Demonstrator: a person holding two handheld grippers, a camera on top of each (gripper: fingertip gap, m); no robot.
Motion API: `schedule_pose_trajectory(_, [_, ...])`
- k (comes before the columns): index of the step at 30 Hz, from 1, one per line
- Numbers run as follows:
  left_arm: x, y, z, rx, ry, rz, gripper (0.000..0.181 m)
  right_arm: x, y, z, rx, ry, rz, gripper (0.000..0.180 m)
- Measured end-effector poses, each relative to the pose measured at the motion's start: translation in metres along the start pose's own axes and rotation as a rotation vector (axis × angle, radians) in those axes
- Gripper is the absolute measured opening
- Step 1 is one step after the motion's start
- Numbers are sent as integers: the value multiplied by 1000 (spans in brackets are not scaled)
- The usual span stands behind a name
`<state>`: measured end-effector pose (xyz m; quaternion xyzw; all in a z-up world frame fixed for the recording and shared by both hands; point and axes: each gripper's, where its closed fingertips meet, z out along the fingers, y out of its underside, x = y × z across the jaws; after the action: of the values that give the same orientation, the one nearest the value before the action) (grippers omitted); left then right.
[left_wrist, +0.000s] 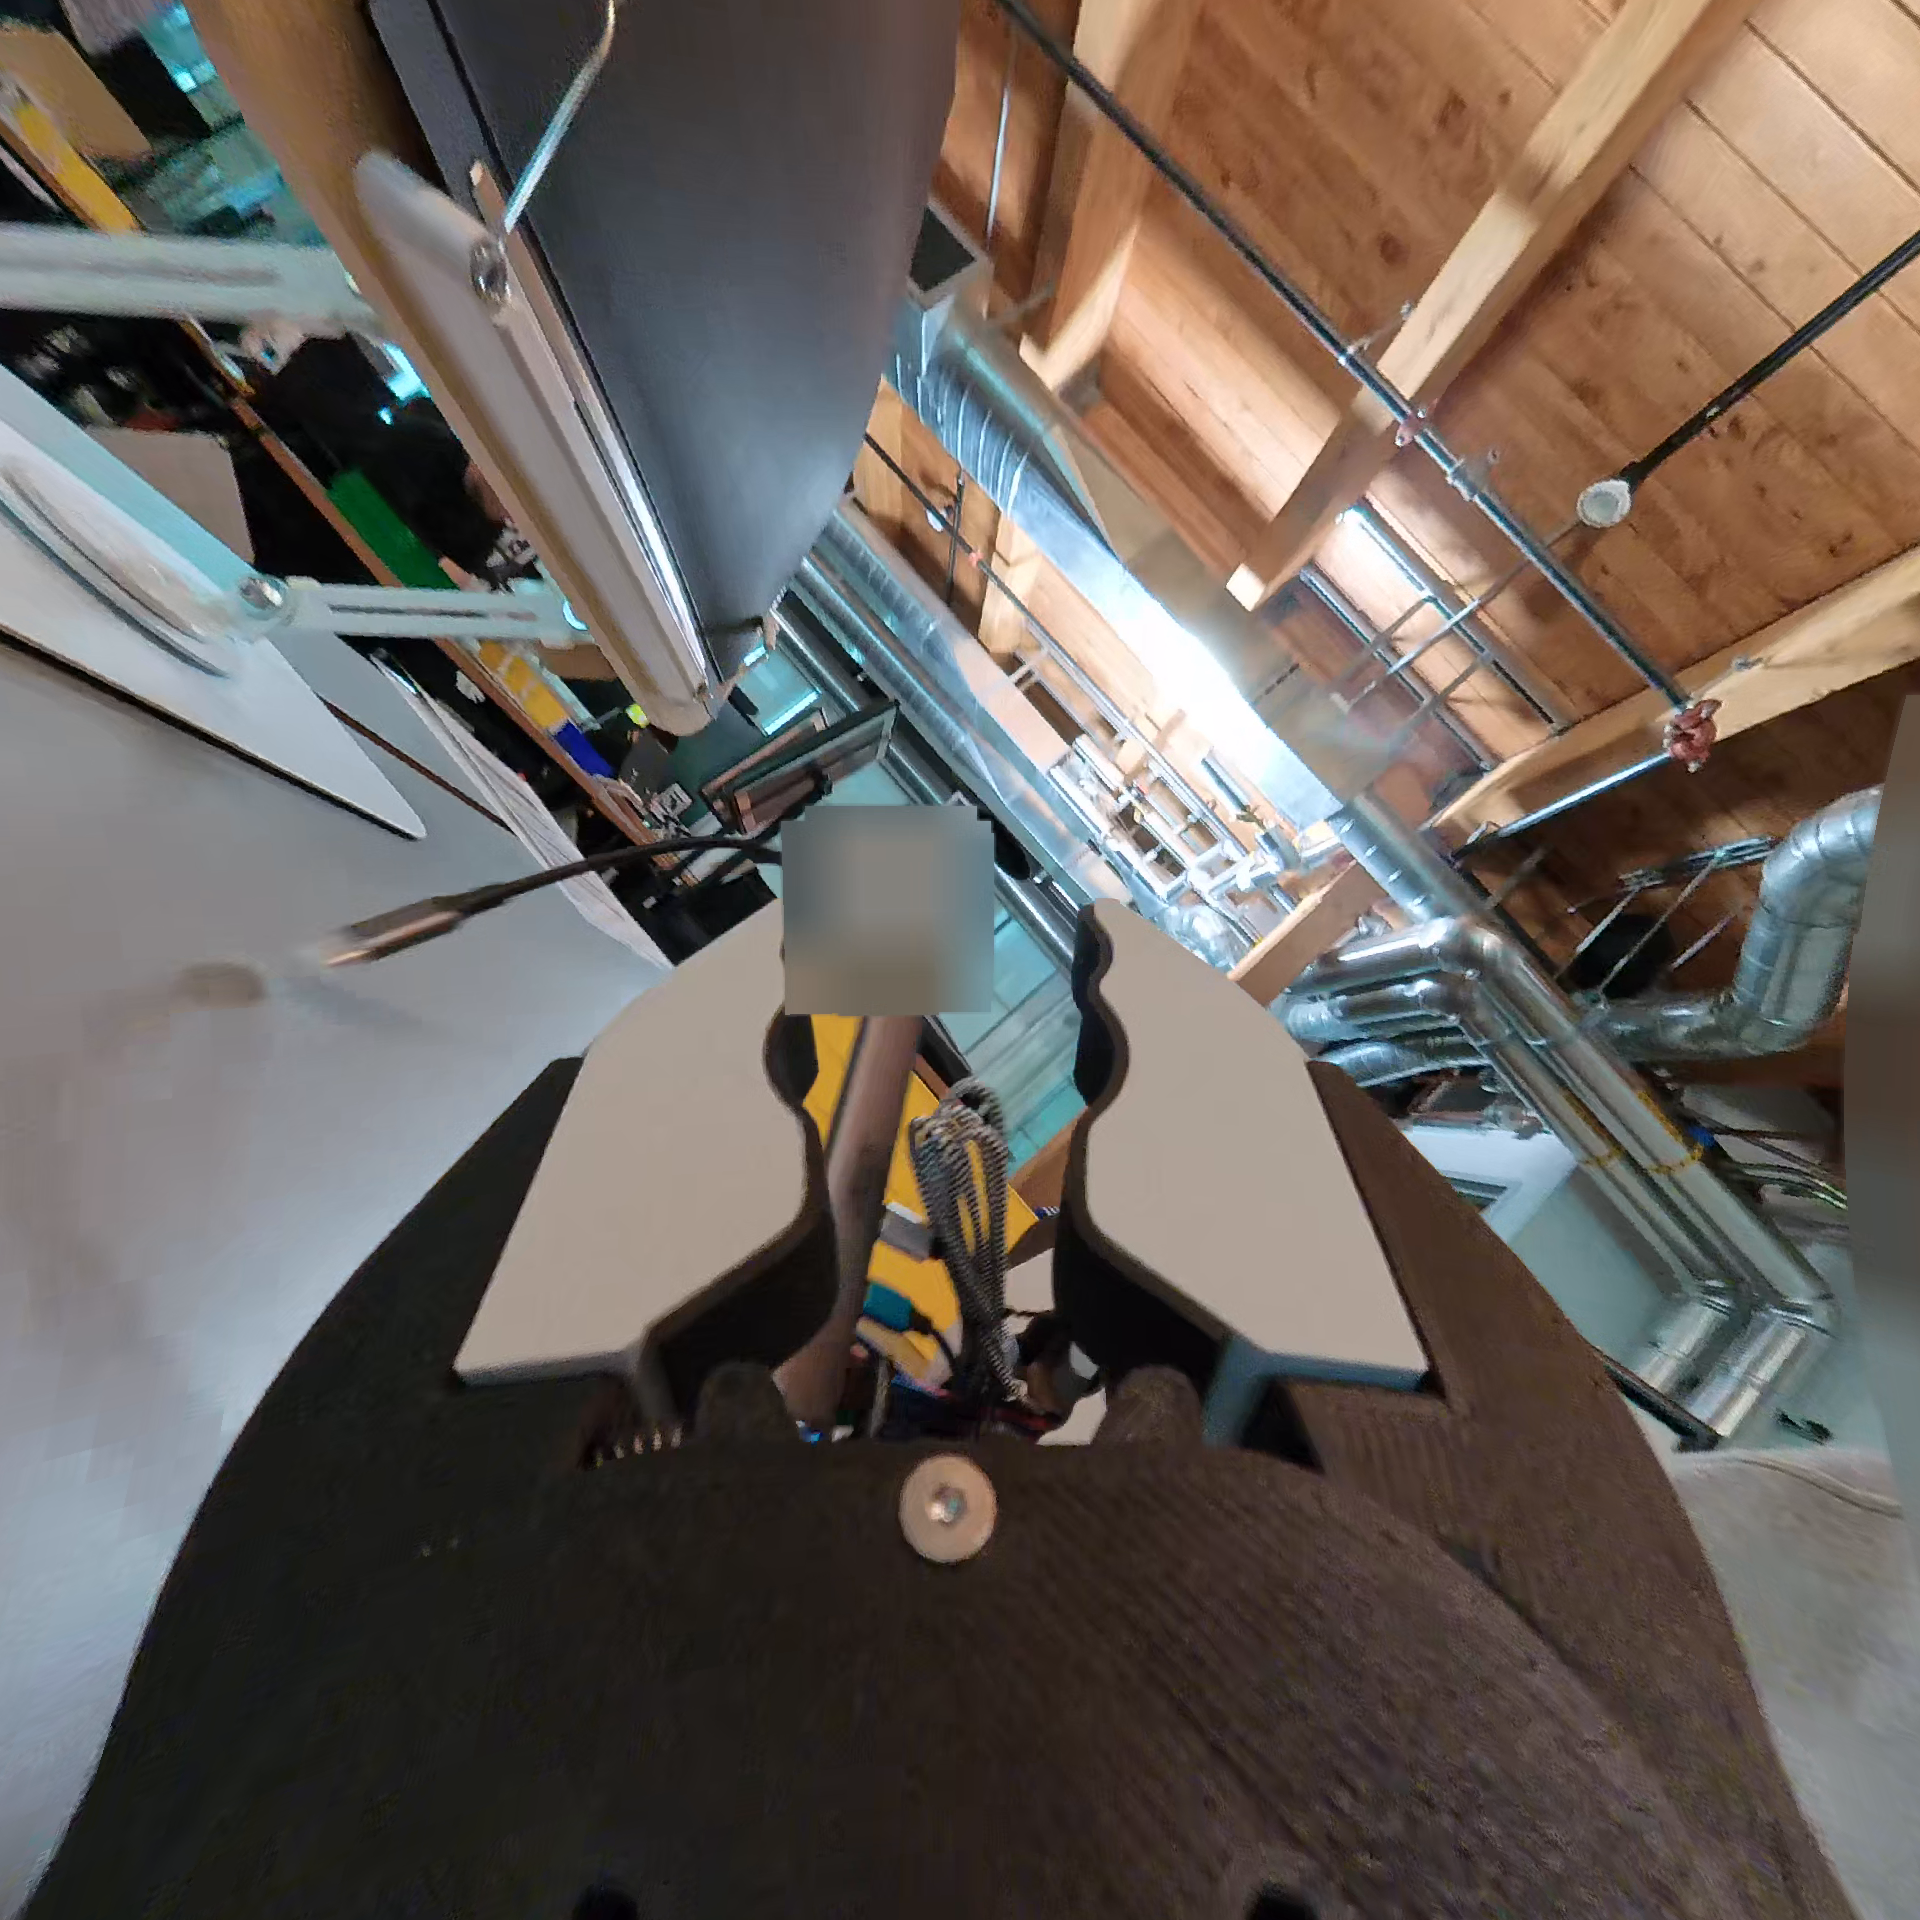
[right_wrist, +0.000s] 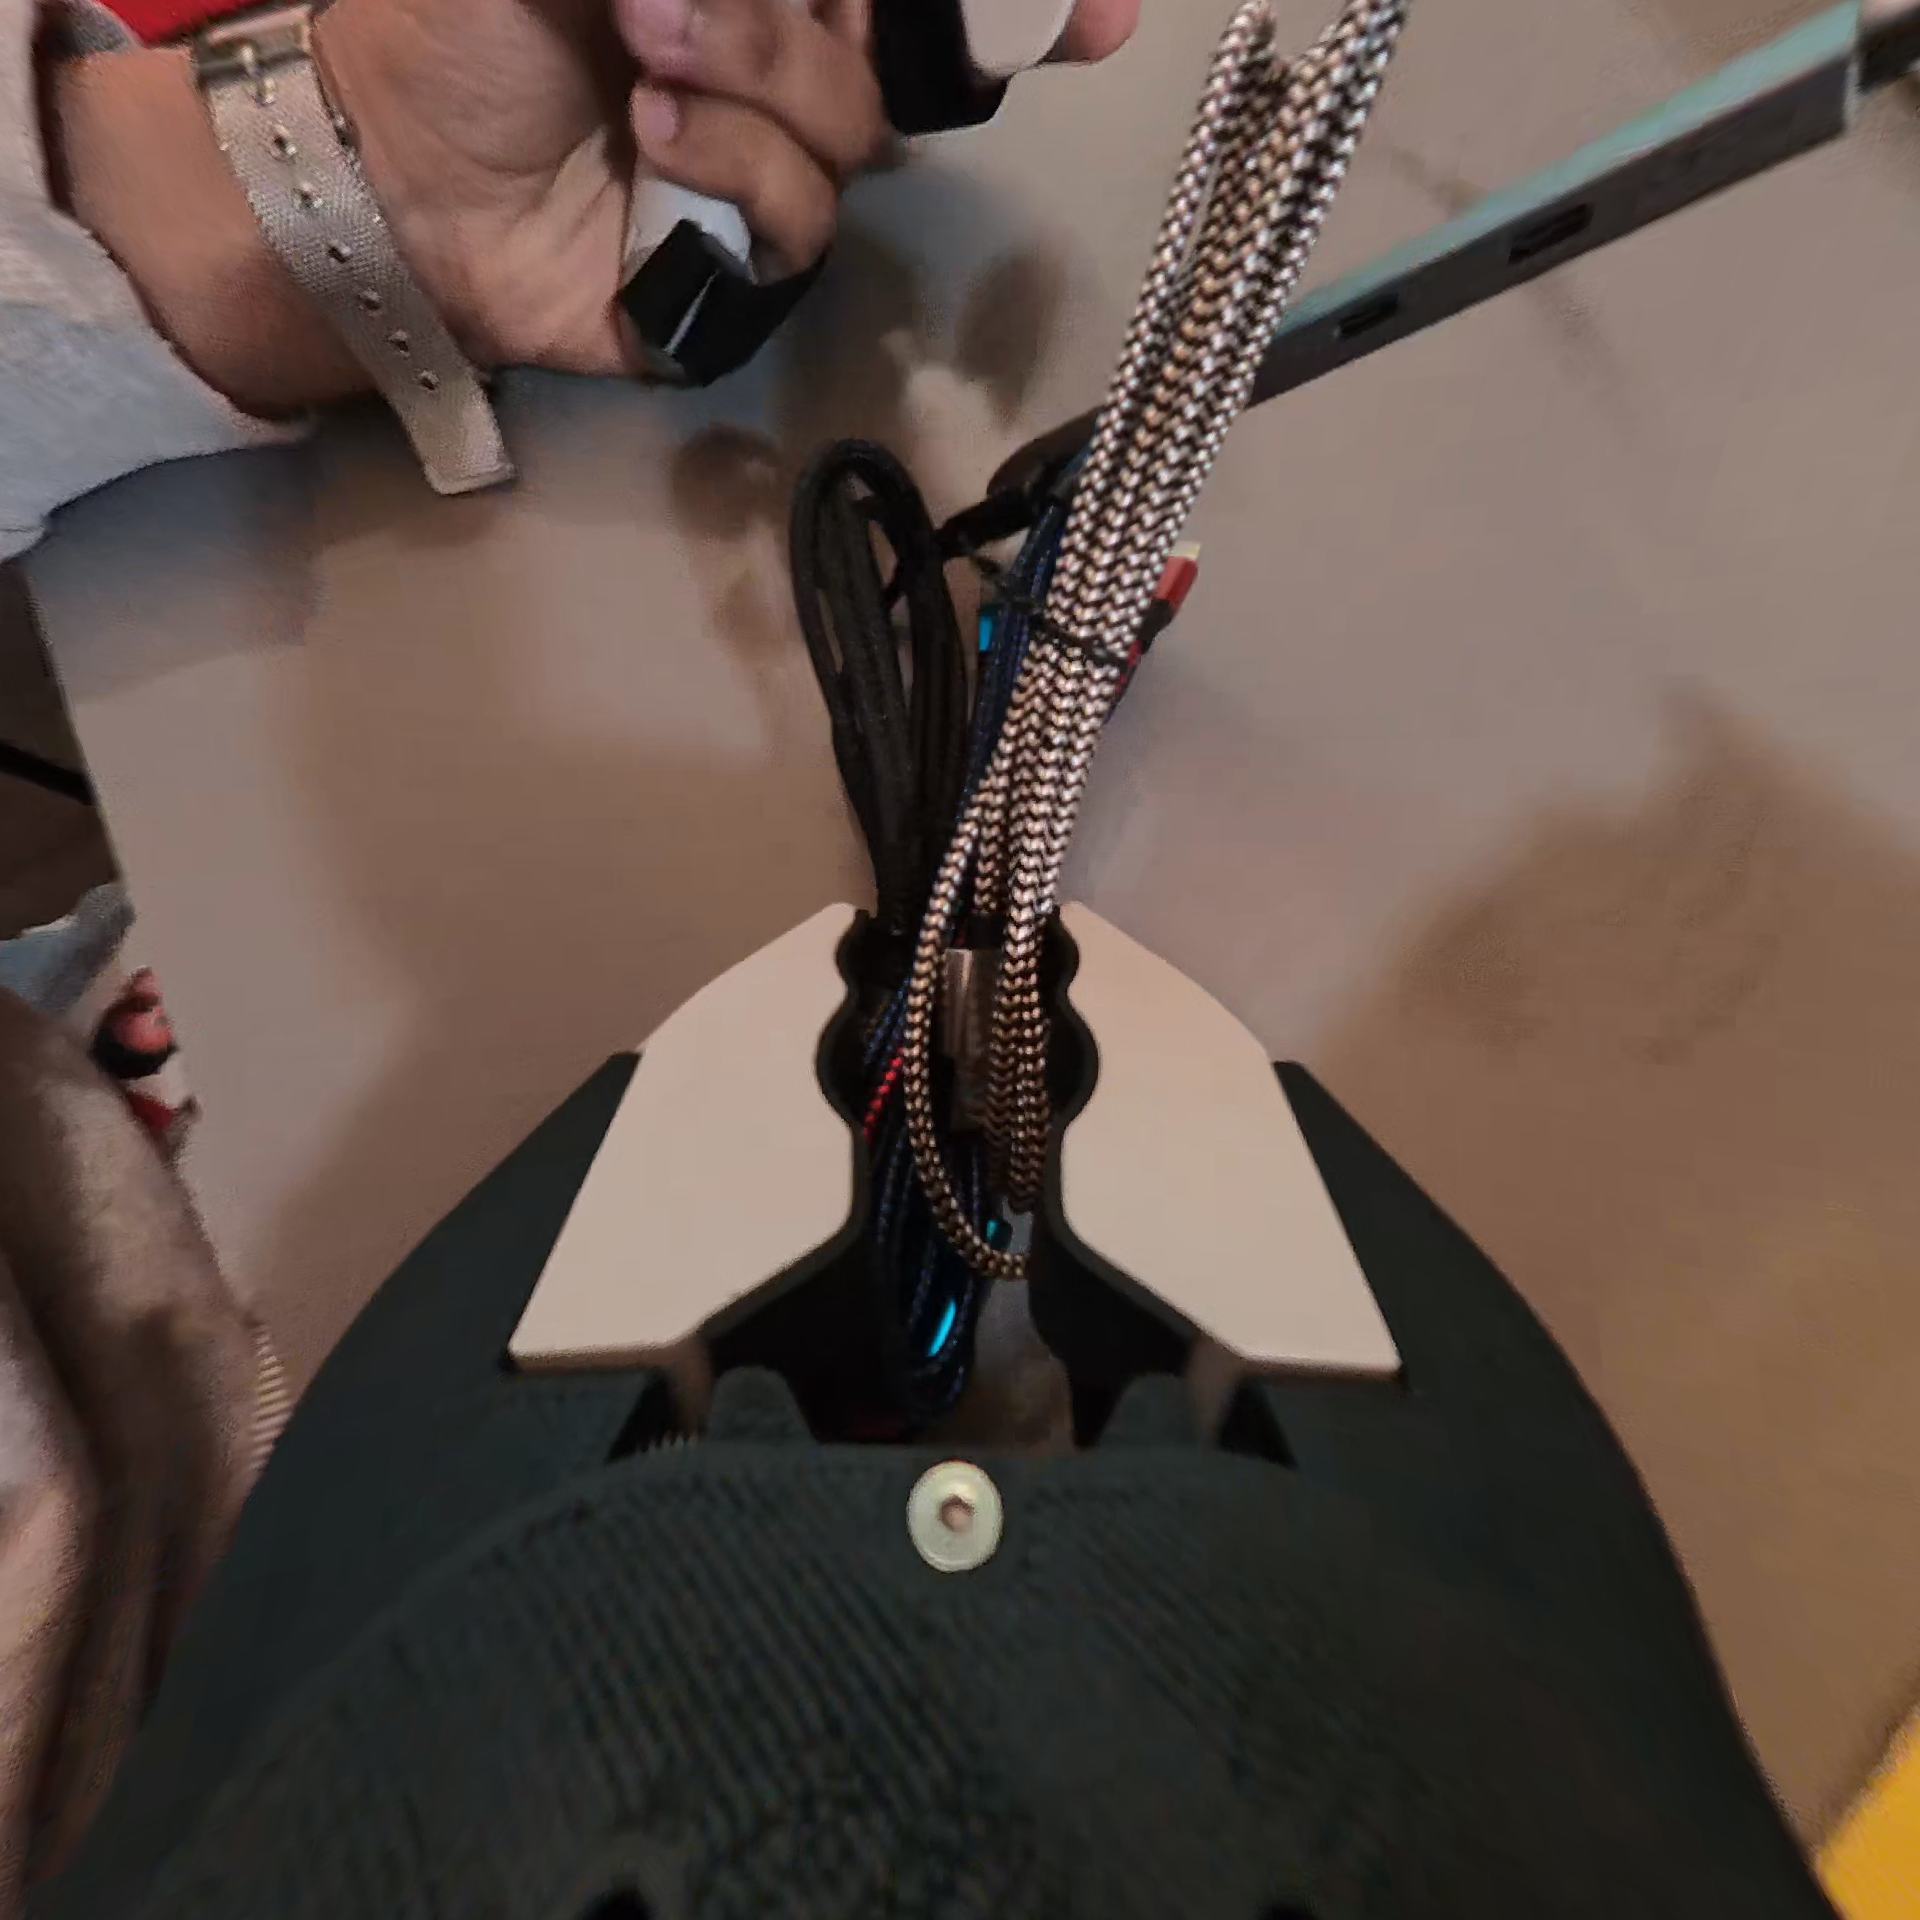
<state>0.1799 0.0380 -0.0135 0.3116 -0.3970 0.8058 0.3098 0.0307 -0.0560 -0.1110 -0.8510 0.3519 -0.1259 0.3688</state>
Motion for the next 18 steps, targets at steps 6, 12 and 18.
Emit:
schedule_pose_trajectory(6, [-2, -10, -5, 49, 5, -11, 48, 24, -46, -57, 215, 111, 27, 29])
schedule_pose_trajectory(12, [-2, -4, -1, 5, 14, -29, 48, 50, -84, -166, 387, 304, 19, 29])
schedule_pose_trajectory(18, [-3, -3, -1, 1, 17, -47, 49, 113, -36, -252, 318, 658, 73, 29])
